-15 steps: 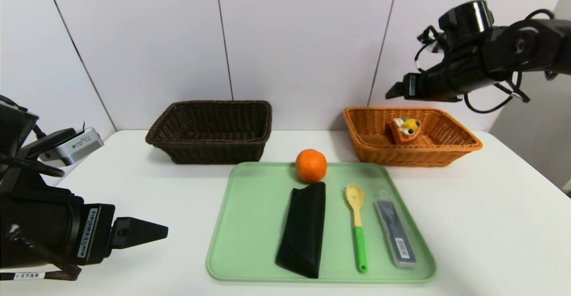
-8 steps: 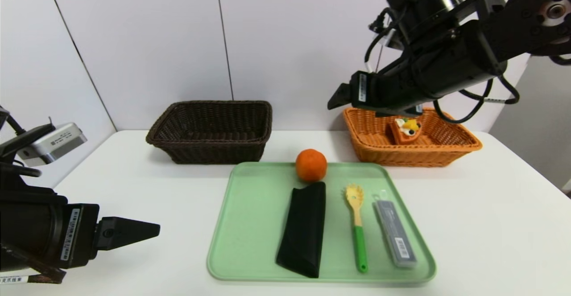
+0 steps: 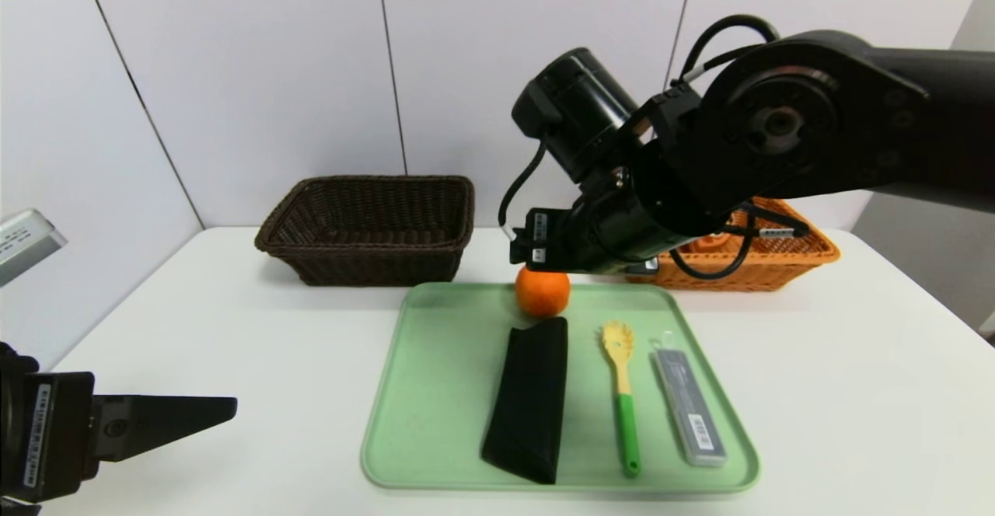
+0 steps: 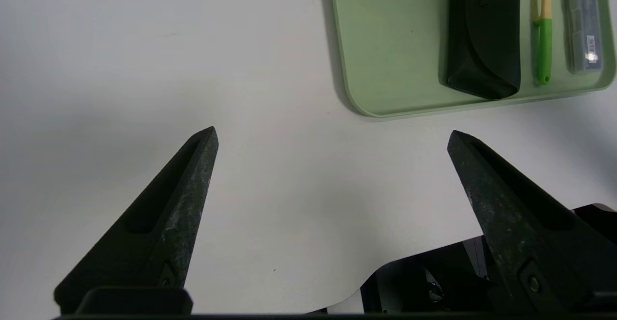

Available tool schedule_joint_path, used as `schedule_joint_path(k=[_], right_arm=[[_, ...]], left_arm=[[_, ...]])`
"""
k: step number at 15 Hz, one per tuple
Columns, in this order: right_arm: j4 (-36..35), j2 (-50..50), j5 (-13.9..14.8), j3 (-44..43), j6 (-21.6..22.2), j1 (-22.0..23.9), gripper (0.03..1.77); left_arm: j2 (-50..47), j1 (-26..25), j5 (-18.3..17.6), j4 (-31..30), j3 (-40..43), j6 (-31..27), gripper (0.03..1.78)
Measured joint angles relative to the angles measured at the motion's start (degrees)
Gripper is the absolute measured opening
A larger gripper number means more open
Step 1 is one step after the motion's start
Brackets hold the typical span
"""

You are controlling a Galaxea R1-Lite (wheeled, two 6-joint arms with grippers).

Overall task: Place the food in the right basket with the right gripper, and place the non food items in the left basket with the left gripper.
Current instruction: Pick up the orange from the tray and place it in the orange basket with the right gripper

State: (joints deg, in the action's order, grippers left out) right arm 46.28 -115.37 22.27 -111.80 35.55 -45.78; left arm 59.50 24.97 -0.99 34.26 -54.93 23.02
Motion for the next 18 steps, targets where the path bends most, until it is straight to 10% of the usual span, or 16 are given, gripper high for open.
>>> schedule_joint_path(k=[6,18], right_arm=[[-3.11,-6.68,4.51,0.02,0.63,-1.11,1.69],[-6.29,-11.34,4.88,-0.09,-2.12,2.84,1.7]], left_arm=[[-4.94,0.0,-0.13,-0.55,3.39,-0.15,1.69],[-5.89,0.06,-1.21,-3.58,4.8,-0.59,1.69]])
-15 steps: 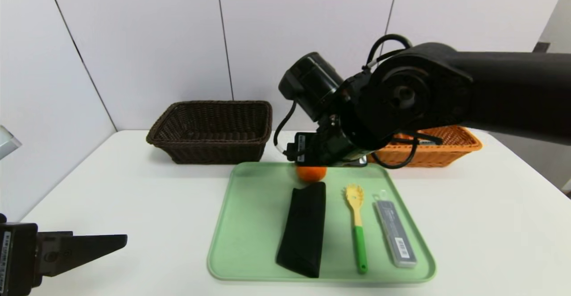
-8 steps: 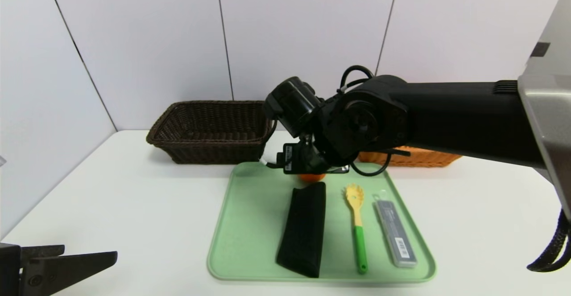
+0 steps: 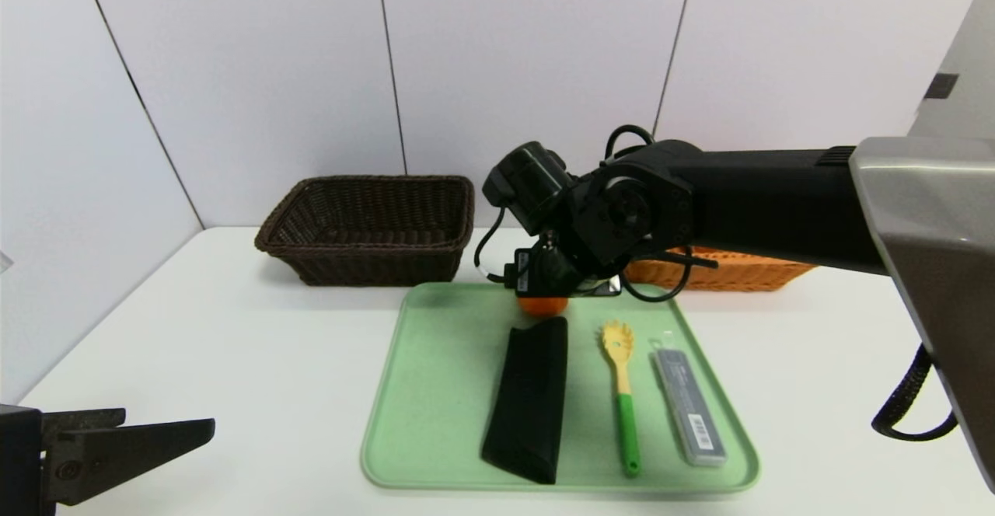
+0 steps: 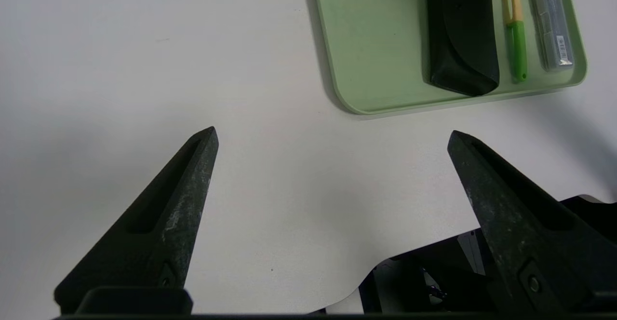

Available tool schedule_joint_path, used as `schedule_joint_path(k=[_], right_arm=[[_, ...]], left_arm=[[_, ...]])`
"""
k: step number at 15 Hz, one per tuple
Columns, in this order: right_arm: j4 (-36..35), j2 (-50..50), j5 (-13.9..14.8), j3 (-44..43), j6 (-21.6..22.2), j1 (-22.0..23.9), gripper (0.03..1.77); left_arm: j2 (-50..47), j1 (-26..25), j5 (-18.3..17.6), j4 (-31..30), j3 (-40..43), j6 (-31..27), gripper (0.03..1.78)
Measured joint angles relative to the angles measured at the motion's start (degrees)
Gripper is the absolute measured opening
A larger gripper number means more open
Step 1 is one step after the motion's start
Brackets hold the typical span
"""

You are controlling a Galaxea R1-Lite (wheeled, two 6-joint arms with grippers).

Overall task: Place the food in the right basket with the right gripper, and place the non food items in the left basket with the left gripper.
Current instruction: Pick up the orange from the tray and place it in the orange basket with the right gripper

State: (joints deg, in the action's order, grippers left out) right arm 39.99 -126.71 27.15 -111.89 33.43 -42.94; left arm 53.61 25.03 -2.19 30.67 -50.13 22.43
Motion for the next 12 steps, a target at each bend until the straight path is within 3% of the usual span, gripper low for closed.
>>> schedule_joint_path(k=[12], right_arm=[[-7.28,-4.22,-1.4,0.0,-0.27,1.95,1.7]], left_arm=[[1.27,0.02,-0.56,-0.06,0.27,-0.02,1.69]])
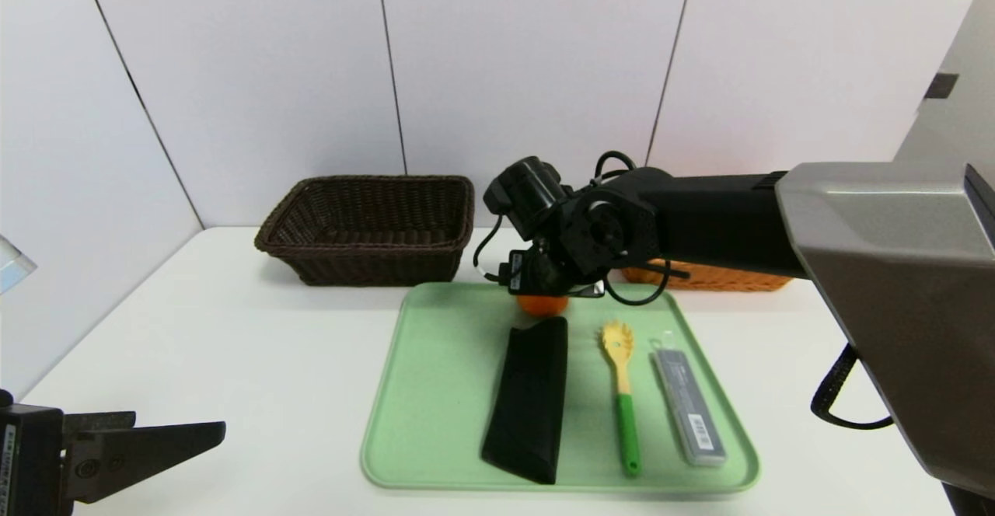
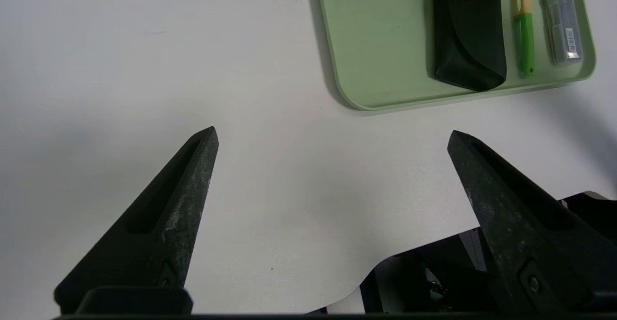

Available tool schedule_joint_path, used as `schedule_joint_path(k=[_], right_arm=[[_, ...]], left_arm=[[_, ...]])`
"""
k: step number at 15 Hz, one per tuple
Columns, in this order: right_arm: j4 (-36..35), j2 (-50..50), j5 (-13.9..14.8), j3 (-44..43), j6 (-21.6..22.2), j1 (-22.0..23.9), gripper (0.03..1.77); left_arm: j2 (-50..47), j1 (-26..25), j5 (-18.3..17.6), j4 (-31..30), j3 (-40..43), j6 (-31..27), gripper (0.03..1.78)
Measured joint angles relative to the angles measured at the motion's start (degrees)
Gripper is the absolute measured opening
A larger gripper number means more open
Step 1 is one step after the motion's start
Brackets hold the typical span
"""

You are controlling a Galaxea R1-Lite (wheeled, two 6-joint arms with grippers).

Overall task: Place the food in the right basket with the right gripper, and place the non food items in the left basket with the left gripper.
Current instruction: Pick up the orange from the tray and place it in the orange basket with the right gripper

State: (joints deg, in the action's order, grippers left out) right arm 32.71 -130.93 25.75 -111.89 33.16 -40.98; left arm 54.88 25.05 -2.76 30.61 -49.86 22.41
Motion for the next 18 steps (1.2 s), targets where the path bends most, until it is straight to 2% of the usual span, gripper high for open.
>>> schedule_joint_path(k=[6,7,9,10,18], right_arm=[[-0.46,-1.32,-0.28,0.01,0.27,0.52,1.7],[-0.46,-1.4,-0.28,0.01,0.24,0.52,1.64],[-0.51,-1.62,-0.39,0.01,0.16,0.48,1.29],[-0.57,-1.73,-0.78,0.01,0.18,0.52,1.2],[-2.94,-0.09,-3.36,0.04,0.09,0.0,1.14]], left_arm=[[0.18,0.0,-0.22,0.04,0.05,-0.13,1.69],[0.24,0.0,-0.22,0.06,0.05,-0.15,1.69],[0.24,0.0,-0.22,0.06,0.05,-0.15,1.69],[0.24,0.0,-0.22,0.09,0.05,-0.13,1.69],[-0.34,-0.02,-0.13,0.2,1.24,-0.15,1.69]])
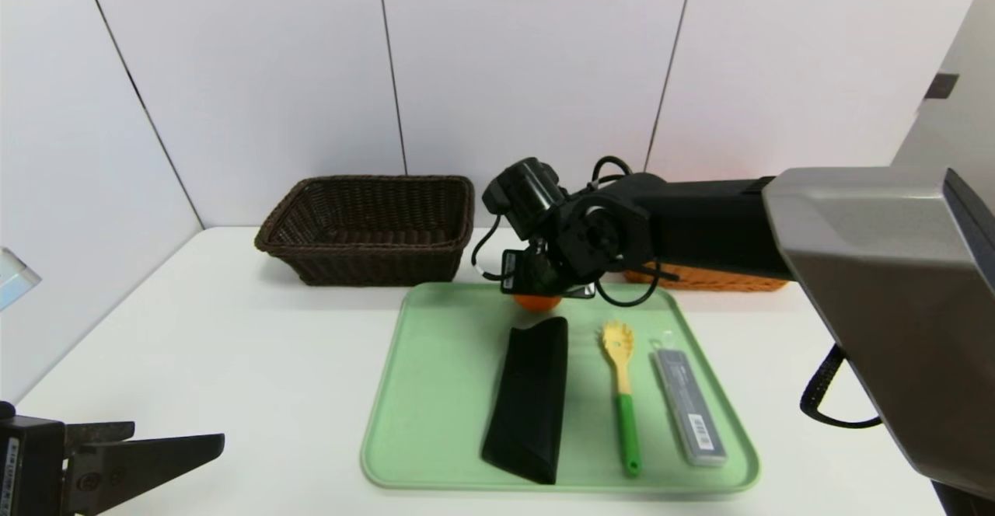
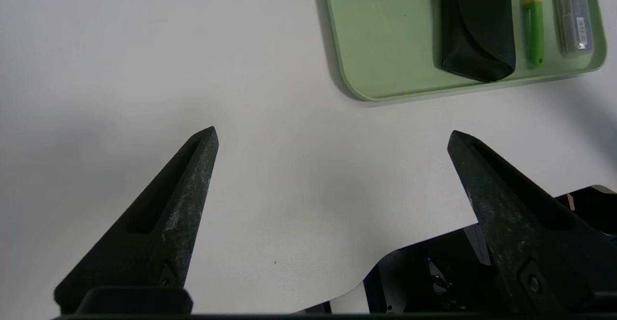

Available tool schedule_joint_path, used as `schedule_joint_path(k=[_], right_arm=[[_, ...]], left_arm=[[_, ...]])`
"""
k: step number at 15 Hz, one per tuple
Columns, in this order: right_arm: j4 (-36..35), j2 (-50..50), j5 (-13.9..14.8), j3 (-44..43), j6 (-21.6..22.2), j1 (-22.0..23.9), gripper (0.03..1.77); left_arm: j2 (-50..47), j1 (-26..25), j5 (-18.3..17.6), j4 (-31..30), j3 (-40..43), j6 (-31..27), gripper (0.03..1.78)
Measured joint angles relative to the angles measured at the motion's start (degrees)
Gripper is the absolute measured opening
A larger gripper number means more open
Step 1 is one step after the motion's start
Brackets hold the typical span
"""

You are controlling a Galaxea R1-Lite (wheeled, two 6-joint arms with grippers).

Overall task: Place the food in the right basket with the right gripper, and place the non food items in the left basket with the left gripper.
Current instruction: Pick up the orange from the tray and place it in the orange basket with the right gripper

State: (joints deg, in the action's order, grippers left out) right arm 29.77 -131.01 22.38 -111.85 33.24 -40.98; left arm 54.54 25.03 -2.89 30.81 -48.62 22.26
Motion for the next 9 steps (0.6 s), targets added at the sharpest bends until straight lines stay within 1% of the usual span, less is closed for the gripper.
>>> schedule_joint_path(k=[2,6,7,9], right_arm=[[-0.04,2.6,-1.24,0.0,0.0,-0.71,1.14],[-0.06,10.47,-5.92,-0.04,-0.11,-2.43,1.14],[-0.04,12.48,-6.53,-0.04,-0.52,-2.61,1.14],[-0.23,16.49,-6.79,-0.04,-3.21,-1.66,1.14]], left_arm=[[0.0,0.0,0.0,-0.02,0.39,-0.02,1.69],[0.0,0.0,0.17,-0.16,2.12,-0.07,1.69],[0.0,0.0,0.28,-0.18,2.18,-0.1,1.69],[0.13,-0.01,0.37,-0.29,2.07,-0.71,1.69]])
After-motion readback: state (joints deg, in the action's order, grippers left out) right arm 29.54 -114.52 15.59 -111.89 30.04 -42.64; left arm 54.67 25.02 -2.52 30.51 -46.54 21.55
